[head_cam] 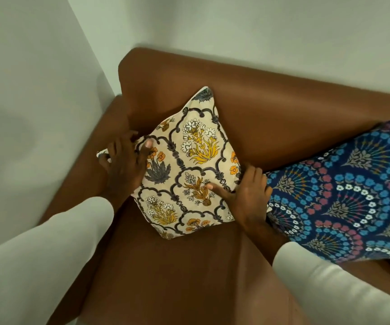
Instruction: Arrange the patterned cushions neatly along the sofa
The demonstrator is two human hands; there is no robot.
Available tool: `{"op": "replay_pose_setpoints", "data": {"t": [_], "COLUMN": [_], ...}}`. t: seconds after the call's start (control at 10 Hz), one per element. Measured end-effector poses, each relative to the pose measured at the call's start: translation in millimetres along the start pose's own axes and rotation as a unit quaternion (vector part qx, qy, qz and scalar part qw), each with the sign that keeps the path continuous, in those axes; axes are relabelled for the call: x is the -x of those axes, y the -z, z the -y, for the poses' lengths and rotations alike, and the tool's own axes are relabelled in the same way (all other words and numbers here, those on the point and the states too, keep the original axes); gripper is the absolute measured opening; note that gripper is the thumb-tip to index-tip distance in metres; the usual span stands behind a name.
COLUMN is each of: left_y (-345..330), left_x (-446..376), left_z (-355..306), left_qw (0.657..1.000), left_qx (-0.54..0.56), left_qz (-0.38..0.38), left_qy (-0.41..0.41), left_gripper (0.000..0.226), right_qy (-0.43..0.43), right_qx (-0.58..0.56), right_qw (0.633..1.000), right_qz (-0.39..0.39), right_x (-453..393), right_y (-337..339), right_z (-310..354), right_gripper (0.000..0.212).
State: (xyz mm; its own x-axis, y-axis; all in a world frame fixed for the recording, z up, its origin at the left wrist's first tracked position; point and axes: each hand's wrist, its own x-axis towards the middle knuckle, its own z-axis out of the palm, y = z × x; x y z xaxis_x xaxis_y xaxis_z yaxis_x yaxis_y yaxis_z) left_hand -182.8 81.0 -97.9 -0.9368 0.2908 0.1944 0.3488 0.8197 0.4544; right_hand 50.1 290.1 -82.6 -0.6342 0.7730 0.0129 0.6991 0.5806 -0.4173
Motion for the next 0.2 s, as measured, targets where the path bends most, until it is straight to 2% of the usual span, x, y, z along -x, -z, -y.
{"op": "replay_pose_setpoints", "data": {"t": [0.1,0.2], "left_y": [17.4,25.9], "left_x": [18.0,38.9], "left_z": [-13.8,-36.6], "left_qw": [0.997,0.986], "left_qx": [-0.026,-0.023], "left_qz": [-0.005,0.038], "left_qy": [-0.075,-0.159], "left_gripper": [0.067,0.077], "right_qy": [0.004,0.028], "right_qx": [-0.018,-0.026], "right_qw": [1.0,0.999], "right_qz": [0.021,0.024], "right_x": [6.8,8.7], "right_y": [17.3,32.0], "right_z": [-5.1,-16.8], "right_gripper": [0.123,0.114]}}
